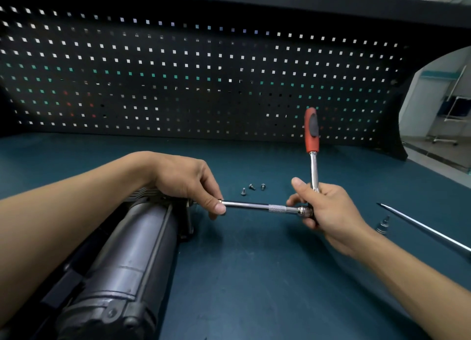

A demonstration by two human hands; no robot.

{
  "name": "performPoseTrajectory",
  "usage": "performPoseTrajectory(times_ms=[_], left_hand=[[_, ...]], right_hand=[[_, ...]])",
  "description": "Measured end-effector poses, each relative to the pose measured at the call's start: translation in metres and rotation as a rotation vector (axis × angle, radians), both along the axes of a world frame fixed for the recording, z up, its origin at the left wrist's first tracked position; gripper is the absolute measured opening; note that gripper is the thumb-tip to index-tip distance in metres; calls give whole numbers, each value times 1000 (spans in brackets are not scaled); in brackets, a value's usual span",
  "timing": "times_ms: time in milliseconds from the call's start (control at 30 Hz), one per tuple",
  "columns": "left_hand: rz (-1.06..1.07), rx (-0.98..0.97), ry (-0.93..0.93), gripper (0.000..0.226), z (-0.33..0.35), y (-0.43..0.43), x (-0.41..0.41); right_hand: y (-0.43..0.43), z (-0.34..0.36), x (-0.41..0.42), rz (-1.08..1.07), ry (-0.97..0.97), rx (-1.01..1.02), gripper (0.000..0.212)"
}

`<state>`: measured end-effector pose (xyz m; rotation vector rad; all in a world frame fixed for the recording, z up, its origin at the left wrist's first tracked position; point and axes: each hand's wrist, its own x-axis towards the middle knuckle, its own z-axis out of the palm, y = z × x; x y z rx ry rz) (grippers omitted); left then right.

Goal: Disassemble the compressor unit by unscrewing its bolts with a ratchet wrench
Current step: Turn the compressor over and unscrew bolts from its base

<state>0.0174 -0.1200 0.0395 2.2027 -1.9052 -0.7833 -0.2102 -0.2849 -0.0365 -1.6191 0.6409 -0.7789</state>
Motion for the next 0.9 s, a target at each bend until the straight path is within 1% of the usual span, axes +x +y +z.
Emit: performPoseTrajectory(times_ms=[100, 167, 267, 400, 500, 600, 767, 833, 900], left_hand=[[-19, 15, 17, 56, -1, -1, 1], [-24, 27, 33, 55, -1, -1, 2], [-15, 27, 54, 52, -2, -1, 2], [-1, 33, 108, 35, -1, -2, 1], [12, 19, 130, 31, -1, -2, -1], [29, -3, 157, 33, -1, -3, -2], [42, 2, 143, 37, -3, -4, 1], [41, 2, 150, 37, -4, -6, 2], [38, -7, 160, 37, -4, -6, 3]], right_hand=[[-2, -7, 4, -40, -71, -190, 47], [-4, -9, 6, -30, -167, -308, 48], [-6, -10, 5, -16, -261, -403, 44], [-3, -13, 2, -17, -287, -512, 39], [-4, -13, 1, -13, -267, -560, 41], [-3, -14, 0, 14, -240, -541, 44], [-4, -7, 2, 43, -157, -423, 51], [-4, -1, 1, 54, -89, -348, 53], [-2, 5, 2, 36, -26, -204, 51]])
